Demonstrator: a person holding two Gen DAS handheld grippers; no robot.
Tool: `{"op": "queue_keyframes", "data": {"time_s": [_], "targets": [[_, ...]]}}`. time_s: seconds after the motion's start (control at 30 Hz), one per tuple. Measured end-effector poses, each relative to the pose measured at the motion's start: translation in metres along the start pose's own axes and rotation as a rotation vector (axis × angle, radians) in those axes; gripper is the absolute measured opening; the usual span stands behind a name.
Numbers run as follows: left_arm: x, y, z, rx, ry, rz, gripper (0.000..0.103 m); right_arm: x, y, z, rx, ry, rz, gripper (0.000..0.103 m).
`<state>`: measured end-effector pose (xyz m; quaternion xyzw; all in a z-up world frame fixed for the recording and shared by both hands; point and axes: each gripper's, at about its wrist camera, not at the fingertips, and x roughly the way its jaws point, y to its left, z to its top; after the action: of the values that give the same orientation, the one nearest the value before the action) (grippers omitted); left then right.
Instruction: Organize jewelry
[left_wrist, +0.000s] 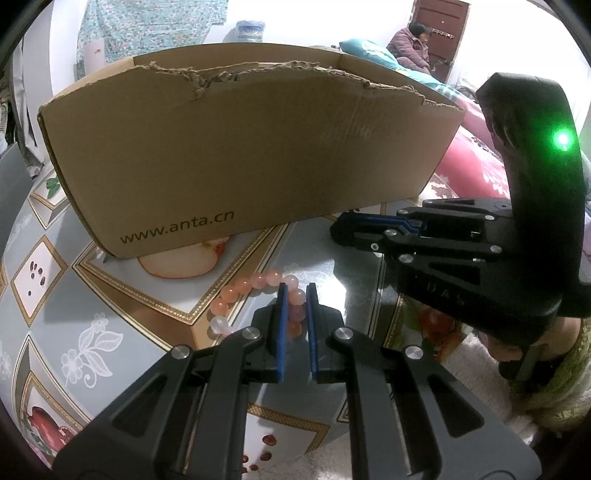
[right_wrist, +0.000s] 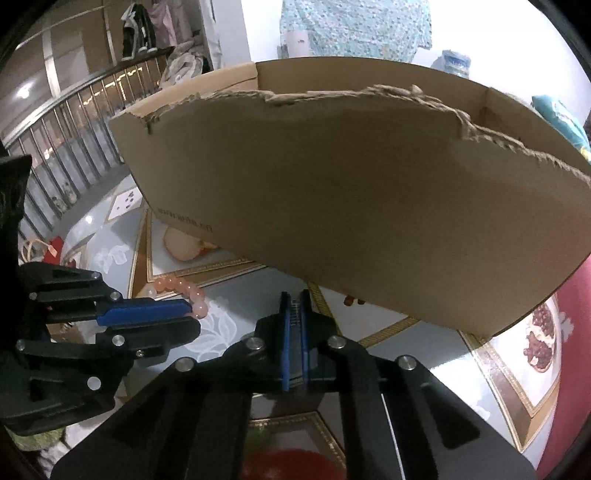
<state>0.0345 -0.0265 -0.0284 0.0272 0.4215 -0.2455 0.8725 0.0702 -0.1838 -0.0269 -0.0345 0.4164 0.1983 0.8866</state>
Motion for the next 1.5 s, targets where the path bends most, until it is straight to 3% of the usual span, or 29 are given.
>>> {"op": "queue_keyframes", "data": {"time_s": [0.33,0.77,0.93,1.03,1.1,1.5], "targets": [[0.000,0.000,0.000,-0.002,-0.006,-0.002,0.009,-0.013,-0.014,-0.004,0.076,-0.006,0.044,0.002],[0.000,0.000,-0.001,-0.003,-0.006,-0.001,0.009,-0.014,-0.014,-0.002,0.073,0.013,0.039,0.002],[0.000,0.001,-0.001,-0.008,-0.006,-0.002,0.009,0.002,0.001,0.005,0.011,0.033,0.028,0.021],[0.000,0.001,0.000,-0.009,-0.004,-0.001,0.009,0.005,0.007,0.005,-0.032,0.029,-0.004,0.018],[0.001,0.001,0.000,-0.008,-0.004,0.001,0.009,0.006,0.008,0.005,-0.043,0.033,-0.010,0.005],[0.002,0.000,0.000,-0.003,-0.002,0.005,0.009,-0.017,-0.027,-0.011,0.155,0.028,0.076,0.005]]}}
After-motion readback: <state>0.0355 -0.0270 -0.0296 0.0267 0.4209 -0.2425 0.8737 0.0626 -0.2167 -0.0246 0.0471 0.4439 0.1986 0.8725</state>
